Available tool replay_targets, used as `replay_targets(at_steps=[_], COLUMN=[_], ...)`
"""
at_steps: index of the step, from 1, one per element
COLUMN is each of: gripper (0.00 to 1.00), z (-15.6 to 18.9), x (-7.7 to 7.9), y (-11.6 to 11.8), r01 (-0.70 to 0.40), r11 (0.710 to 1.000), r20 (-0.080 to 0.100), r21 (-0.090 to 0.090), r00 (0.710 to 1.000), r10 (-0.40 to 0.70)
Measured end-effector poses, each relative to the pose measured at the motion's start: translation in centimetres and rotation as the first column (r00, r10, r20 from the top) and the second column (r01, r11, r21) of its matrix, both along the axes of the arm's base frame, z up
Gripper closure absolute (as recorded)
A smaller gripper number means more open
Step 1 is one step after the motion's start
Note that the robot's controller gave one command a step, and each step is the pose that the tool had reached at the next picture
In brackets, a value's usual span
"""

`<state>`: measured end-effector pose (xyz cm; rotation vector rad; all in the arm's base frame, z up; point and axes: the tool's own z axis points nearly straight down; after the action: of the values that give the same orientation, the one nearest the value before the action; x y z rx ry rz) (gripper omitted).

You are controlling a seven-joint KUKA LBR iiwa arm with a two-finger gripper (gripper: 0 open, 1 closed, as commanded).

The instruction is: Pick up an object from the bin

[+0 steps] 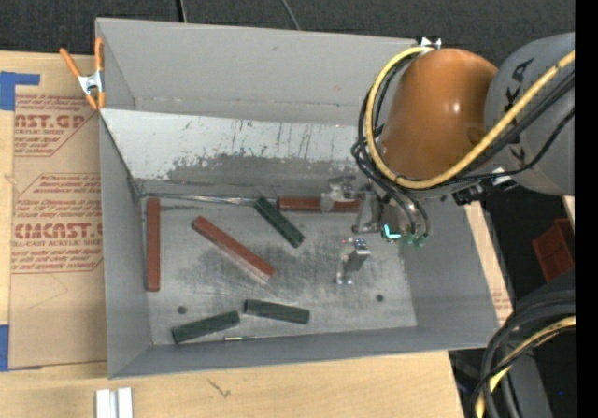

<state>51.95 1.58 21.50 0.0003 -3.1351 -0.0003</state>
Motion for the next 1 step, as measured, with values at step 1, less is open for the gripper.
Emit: replay_targets(at_steps=[1], gripper=[0.00], z=[0.37], x=[0.17], y=[0.00], r01=[0.000], r11=[1.000], r20=[0.008], r21=[0.000], r00=[1.000], r10=[0.000])
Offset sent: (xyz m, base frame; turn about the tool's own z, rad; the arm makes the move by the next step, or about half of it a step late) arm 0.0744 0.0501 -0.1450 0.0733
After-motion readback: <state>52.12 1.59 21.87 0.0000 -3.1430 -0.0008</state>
